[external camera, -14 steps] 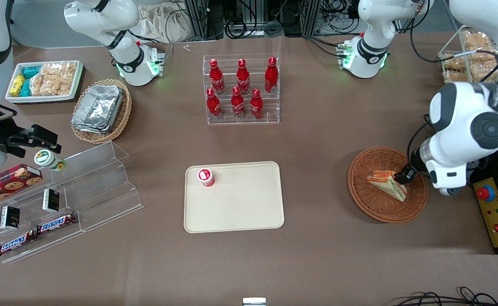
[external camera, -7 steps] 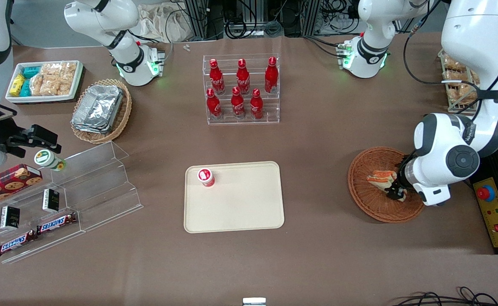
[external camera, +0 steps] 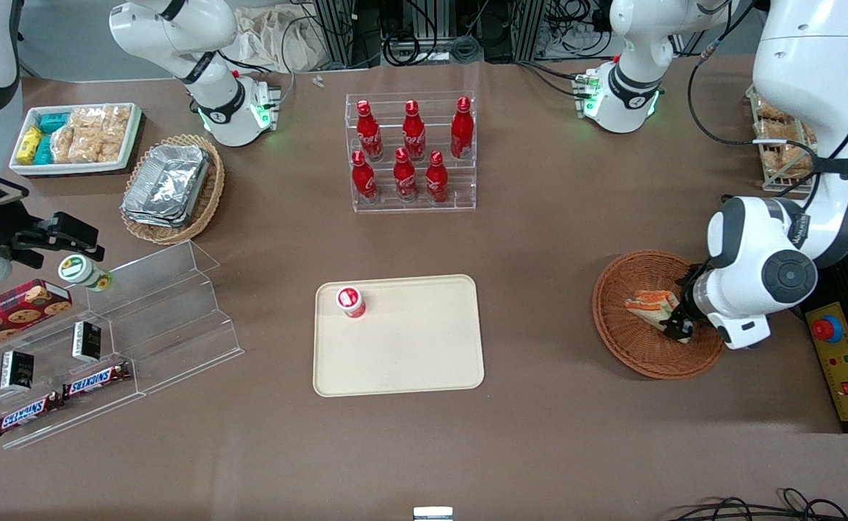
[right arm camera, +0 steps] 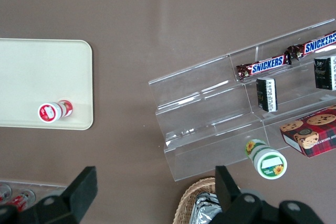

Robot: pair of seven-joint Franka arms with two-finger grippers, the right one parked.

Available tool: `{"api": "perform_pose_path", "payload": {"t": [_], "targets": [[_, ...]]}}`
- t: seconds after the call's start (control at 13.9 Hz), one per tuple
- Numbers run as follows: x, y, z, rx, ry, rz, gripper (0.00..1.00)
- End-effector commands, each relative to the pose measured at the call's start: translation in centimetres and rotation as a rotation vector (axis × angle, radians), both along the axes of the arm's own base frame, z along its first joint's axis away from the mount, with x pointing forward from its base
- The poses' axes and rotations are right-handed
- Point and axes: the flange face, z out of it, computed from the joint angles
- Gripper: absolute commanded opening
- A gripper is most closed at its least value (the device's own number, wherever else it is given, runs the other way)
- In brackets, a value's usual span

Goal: Place sandwich from basket to tray
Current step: 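Lower the open left gripper around the sandwich and close it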

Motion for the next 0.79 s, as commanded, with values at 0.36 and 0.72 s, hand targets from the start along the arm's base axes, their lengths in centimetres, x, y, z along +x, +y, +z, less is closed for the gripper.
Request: {"api": "perform_pose_path", "payload": {"t": [0.36,0.72], "targets": [[-1.1,-0.4,-1.9,0.005,-0.072,0.046,0.65],[-0.6,-0.1,-1.5,0.006,-0.096,0.058,0.00]]}}
